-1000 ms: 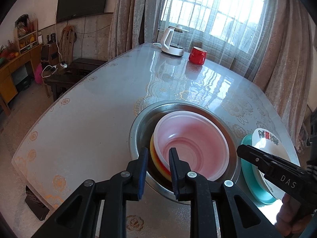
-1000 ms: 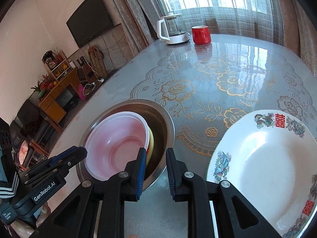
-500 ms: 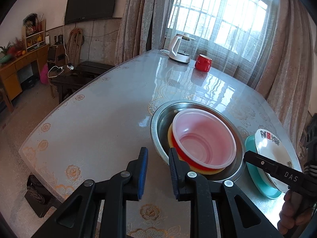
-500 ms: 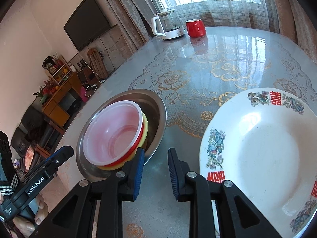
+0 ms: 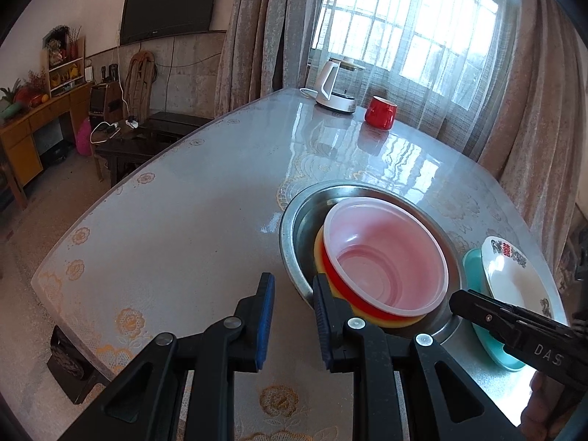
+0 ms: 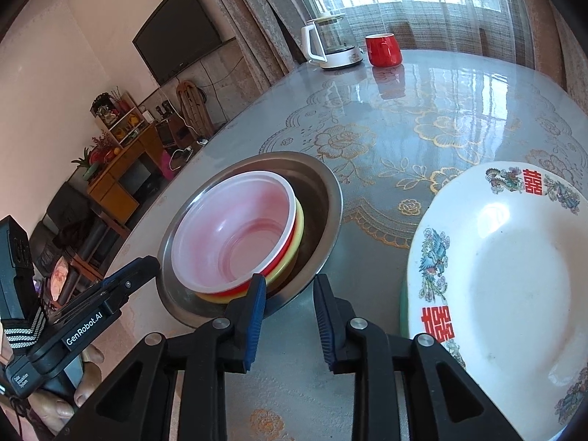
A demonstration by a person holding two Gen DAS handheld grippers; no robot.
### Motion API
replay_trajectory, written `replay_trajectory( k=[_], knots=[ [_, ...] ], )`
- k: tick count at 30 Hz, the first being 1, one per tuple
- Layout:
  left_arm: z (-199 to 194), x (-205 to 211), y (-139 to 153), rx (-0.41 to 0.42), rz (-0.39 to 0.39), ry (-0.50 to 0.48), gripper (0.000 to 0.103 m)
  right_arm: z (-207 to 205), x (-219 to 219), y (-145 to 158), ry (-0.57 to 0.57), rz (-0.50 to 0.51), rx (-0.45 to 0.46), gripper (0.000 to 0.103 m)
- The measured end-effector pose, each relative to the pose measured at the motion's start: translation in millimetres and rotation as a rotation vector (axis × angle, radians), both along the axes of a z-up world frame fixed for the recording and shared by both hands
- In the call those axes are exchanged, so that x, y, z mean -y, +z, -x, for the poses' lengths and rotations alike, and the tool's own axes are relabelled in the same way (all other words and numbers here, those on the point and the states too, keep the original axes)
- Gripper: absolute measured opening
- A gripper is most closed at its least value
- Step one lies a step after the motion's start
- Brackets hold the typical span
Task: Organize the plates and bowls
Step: 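Open the left gripper to release the red bowl, then grasp the steel basin rim with the left gripper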
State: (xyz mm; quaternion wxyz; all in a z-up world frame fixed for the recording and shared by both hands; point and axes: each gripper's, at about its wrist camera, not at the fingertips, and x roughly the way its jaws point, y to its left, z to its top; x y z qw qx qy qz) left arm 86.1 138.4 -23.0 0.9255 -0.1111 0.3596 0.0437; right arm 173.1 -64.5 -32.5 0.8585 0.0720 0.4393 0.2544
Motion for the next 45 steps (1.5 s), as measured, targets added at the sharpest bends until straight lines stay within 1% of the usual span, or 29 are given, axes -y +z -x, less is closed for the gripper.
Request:
replay_trajectory(
  k=[5,8,11,18,22,25,28,31,36,42,45],
  knots=[
    [-10,5,-3,-0.005,-0.043,-0.016,0.022,0,2,-1,-0.001,-0.010,-0.001,0.030],
    [-15,8,-7,-0.012,-0.060,-0.019,0.022,-1,2,-1,-0.002,-0.004,-0.003,0.030],
    [-17,11,-10,-0.010,-0.088,-0.009,0.022,-1,3,1,-0.010,0.014,0.014,0.031],
    [-27,7,-12,-0.011,-0.083,0.005,0.022,0,11,5,-0.037,0.044,0.027,0.031],
    [-34,4,-12,-0.012,-0.065,0.005,0.022,6,13,12,-0.038,0.085,0.061,0.031],
    [-37,5,-12,-0.016,-0.077,-0.006,0.022,7,14,14,-0.037,0.104,0.072,0.031],
    [-39,6,-16,-0.034,-0.080,-0.023,0.022,6,15,13,-0.038,0.111,0.070,0.031],
    [-39,6,-16,-0.034,-0.081,-0.024,0.022,3,13,8,-0.032,0.115,0.061,0.031],
    [-40,6,-15,-0.040,-0.080,-0.030,0.023,0,9,7,-0.027,0.119,0.075,0.030],
    [-40,3,-15,-0.049,-0.054,-0.032,0.023,-4,7,9,-0.024,0.099,0.057,0.030],
    [-40,1,-15,-0.052,-0.044,-0.034,0.023,-6,6,9,-0.035,0.116,0.057,0.031]
  ],
)
